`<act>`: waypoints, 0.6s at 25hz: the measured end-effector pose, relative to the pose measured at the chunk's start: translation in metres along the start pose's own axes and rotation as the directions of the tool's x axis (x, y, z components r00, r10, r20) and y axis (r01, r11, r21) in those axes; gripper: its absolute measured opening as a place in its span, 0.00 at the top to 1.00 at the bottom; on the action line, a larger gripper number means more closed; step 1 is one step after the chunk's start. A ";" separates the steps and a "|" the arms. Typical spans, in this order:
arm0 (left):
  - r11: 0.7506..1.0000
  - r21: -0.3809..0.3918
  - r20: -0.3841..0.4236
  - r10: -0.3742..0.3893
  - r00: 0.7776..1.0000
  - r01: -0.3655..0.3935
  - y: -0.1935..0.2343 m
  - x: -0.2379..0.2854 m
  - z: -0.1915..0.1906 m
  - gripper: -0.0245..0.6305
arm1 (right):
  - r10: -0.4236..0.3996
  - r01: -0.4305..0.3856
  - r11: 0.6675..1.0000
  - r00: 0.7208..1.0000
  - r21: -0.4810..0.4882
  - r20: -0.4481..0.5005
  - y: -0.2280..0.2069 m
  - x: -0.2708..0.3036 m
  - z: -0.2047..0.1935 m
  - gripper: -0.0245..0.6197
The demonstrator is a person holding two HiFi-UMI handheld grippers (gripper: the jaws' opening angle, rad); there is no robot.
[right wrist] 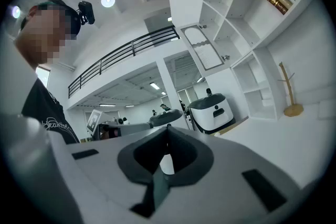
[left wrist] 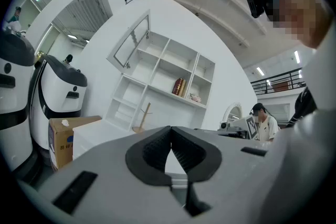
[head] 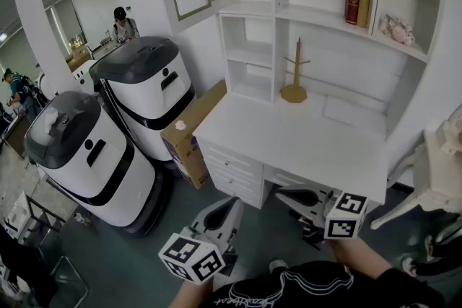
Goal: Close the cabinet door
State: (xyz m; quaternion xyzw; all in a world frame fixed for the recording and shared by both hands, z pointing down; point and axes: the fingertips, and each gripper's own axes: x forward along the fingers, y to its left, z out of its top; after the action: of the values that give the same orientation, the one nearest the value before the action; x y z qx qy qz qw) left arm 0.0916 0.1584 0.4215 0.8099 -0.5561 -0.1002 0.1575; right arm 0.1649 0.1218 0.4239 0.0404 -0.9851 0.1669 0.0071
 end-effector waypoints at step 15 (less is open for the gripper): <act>0.999 0.044 0.022 -0.011 1.000 0.010 -0.002 -0.047 0.019 0.96 | 0.017 -0.017 1.000 0.999 -0.009 0.032 0.043 0.021 0.000 0.95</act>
State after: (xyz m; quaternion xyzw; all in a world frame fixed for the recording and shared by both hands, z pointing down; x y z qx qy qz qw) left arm 0.0702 0.2005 0.4025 0.8148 -0.5558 -0.0976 0.1329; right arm 0.1404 0.1605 0.4101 0.0345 -0.9861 0.1620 -0.0100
